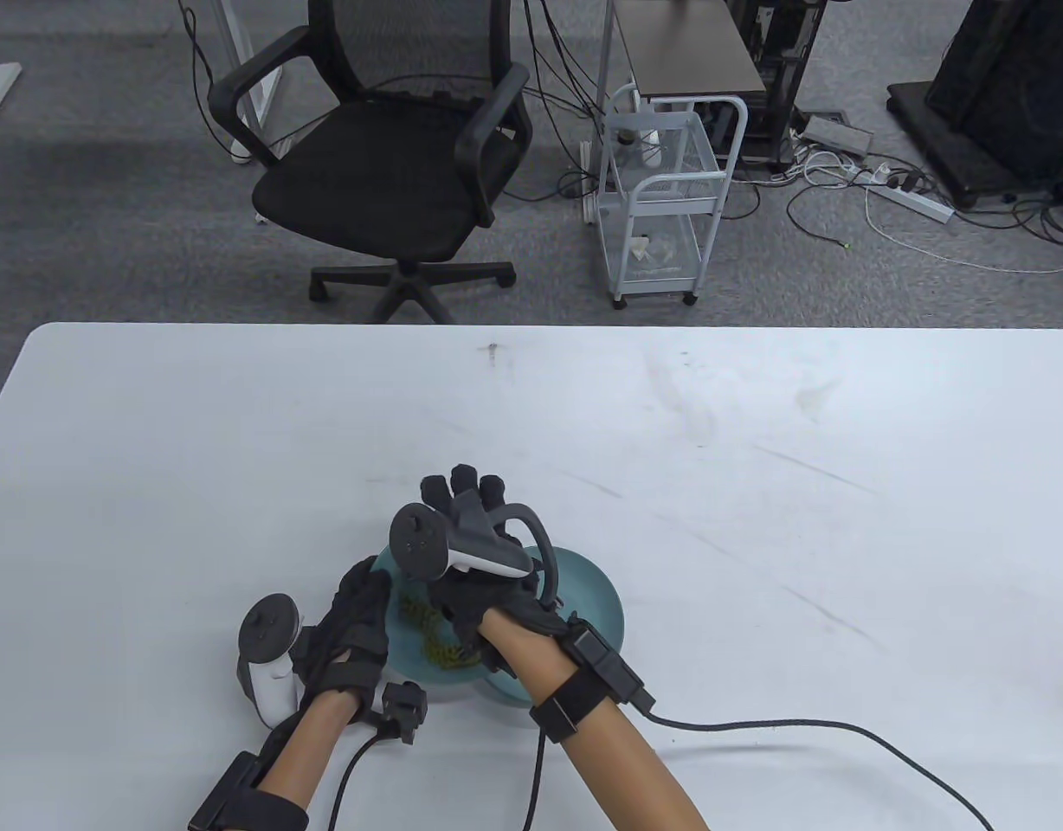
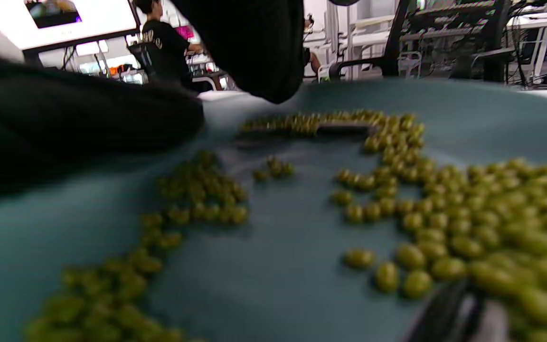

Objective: Pick sunflower seeds with hand pinch into plate

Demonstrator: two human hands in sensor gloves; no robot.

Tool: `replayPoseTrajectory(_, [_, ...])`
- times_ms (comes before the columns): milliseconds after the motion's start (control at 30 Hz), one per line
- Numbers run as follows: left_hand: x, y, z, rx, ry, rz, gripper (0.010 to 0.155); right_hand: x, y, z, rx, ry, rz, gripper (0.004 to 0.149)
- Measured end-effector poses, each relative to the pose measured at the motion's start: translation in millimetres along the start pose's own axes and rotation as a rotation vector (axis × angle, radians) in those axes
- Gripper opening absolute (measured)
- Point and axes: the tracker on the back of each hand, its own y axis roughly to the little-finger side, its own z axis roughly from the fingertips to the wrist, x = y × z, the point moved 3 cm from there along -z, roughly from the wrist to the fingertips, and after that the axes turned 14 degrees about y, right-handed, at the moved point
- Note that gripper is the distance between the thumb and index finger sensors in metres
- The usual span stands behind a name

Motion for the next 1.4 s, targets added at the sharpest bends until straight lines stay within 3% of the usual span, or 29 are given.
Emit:
replayPoseTrajectory(500, [-3,2,0,0.019,0.008,0.016,0.047,15,-10,-5,-0.056,0.001,0.129,0.038])
replayPoseTrajectory(1167, [-6,2,-1,0.02,0.011,-0.012,0.047,18,-1,-13,-0.018,-0.014,0.015,0.033])
replayPoseTrajectory(1400, [-5,3,-1,0.024,0.009,-0.024,0.047,14,-2,-11,-0.031,0.026,0.023,0.033])
